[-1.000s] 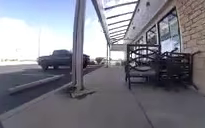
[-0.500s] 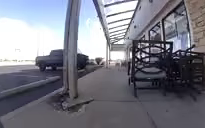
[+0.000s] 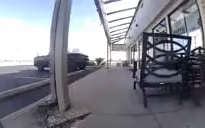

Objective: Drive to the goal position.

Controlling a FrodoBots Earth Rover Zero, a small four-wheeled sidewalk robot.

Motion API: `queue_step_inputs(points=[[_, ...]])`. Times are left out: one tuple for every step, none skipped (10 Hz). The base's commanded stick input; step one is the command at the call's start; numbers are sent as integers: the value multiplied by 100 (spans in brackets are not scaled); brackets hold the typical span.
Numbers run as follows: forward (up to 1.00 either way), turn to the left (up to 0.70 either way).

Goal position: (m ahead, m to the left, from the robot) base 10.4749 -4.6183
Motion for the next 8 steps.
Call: queue_step_inputs(points=[[85,-25],[85,0],[85,0],[85,0],[85,0],[85,0],[85,0],[85,0]])
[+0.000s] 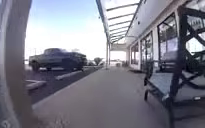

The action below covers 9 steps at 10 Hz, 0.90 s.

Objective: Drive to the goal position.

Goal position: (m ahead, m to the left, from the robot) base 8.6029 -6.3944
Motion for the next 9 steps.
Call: queue_step_inputs(points=[[85,0],[85,0],[85,0],[85,0],[85,0],[85,0],[85,0],[85,0],[85,-9]])
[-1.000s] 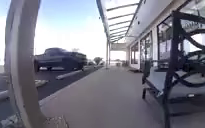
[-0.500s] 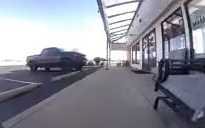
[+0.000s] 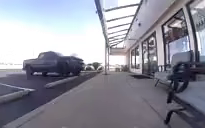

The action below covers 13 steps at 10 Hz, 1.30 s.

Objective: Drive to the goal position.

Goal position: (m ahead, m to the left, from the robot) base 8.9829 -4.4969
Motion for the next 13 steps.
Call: queue_step_inputs(points=[[85,-27],[85,-27],[85,-21],[85,0],[85,0],[85,0],[85,0],[85,0],[85,0],[85,-27],[85,-20],[85,0],[85,0]])
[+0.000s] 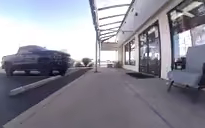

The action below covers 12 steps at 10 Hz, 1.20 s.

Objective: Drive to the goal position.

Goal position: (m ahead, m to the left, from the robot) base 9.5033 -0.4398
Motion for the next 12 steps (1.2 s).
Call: queue_step_inputs(points=[[85,0],[85,0],[85,0],[85,0],[85,0],[85,0],[85,0],[85,0],[85,0],[85,0],[85,0],[85,0]])
